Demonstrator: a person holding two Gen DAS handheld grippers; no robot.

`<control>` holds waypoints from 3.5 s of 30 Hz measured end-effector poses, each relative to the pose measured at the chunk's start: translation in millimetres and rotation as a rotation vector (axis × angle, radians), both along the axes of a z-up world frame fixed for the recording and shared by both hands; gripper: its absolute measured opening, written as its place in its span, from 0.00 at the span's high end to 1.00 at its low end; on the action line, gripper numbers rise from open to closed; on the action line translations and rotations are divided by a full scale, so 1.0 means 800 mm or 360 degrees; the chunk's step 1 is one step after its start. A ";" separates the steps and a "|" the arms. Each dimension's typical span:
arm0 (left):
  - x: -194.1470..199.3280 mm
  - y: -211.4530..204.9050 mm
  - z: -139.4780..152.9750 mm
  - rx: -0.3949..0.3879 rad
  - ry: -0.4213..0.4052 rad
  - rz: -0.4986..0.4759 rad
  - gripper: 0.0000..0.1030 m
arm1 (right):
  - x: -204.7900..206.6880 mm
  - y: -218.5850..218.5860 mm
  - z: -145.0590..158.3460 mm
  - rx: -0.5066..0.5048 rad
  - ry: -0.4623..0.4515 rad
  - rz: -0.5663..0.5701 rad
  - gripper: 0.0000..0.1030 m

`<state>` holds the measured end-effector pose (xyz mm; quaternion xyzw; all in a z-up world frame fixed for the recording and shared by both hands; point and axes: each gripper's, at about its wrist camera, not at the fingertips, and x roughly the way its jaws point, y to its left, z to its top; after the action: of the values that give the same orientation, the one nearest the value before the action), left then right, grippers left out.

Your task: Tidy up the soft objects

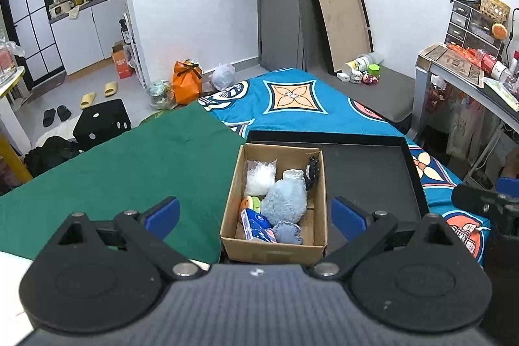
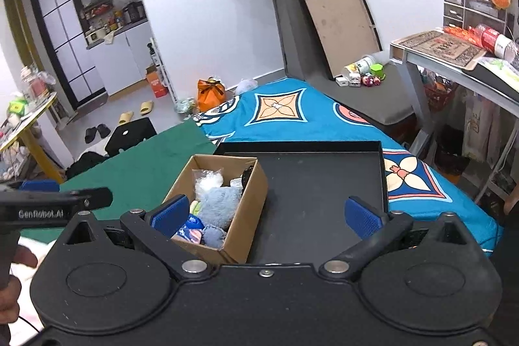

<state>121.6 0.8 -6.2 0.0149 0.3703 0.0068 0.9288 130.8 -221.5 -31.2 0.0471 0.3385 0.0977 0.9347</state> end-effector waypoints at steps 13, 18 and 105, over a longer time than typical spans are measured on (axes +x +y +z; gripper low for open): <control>-0.020 -0.003 0.010 -0.0021 -0.0037 -0.0010 0.04 | -0.021 -0.004 0.005 -0.0015 -0.0008 0.0008 0.00; -0.026 -0.003 0.012 -0.0029 -0.0033 -0.0015 0.04 | -0.024 -0.009 0.006 0.0001 -0.0008 0.0002 0.00; -0.026 0.021 0.011 -0.0072 -0.0011 -0.0001 0.04 | -0.027 -0.006 0.002 -0.0029 0.0051 -0.0040 0.00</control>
<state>100.5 17.4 2.7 -0.0061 0.3670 -0.0017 0.9302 109.5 -226.1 -29.9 0.0442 0.3536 0.0822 0.9307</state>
